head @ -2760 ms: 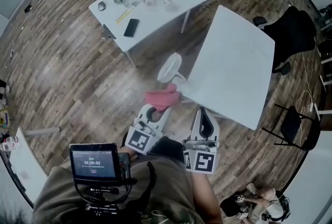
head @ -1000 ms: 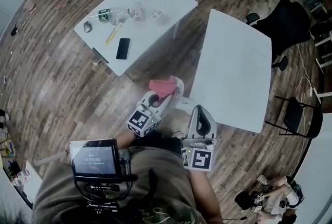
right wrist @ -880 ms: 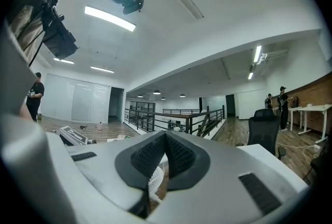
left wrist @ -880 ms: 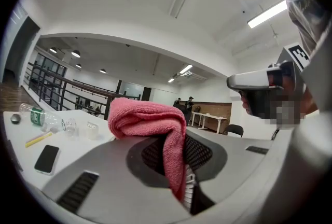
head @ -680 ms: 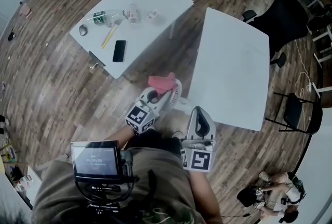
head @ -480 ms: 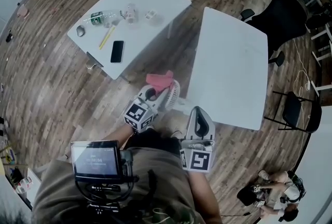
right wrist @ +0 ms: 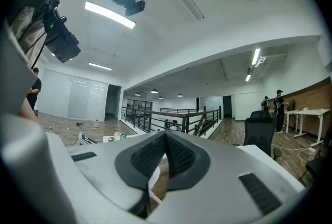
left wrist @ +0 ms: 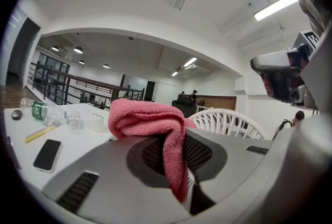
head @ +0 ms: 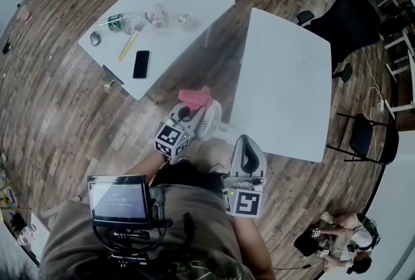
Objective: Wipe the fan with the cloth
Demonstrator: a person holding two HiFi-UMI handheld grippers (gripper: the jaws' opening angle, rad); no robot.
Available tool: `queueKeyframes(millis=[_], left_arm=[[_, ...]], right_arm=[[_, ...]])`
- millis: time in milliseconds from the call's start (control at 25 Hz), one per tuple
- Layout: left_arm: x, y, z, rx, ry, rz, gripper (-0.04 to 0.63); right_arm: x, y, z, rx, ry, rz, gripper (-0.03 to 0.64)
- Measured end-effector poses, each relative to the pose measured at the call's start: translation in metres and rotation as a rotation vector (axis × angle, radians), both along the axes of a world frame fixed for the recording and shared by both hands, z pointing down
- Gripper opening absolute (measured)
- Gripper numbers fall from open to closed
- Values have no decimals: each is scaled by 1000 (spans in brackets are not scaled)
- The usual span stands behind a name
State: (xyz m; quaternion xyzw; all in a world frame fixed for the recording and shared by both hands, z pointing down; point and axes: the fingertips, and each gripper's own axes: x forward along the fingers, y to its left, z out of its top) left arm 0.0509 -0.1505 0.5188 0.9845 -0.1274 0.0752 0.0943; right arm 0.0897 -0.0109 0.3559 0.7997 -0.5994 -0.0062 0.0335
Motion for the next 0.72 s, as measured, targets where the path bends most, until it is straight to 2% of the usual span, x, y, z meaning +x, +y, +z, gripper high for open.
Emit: queueKeyframes(millis=[360, 720], left_arm=[[-15, 5, 36, -23, -58, 8, 71], [-44, 23, 52, -76, -66, 0, 71]], right_arm=[[-14, -2, 17, -27, -13, -39, 5], [-27, -4, 18, -46, -12, -67, 5]])
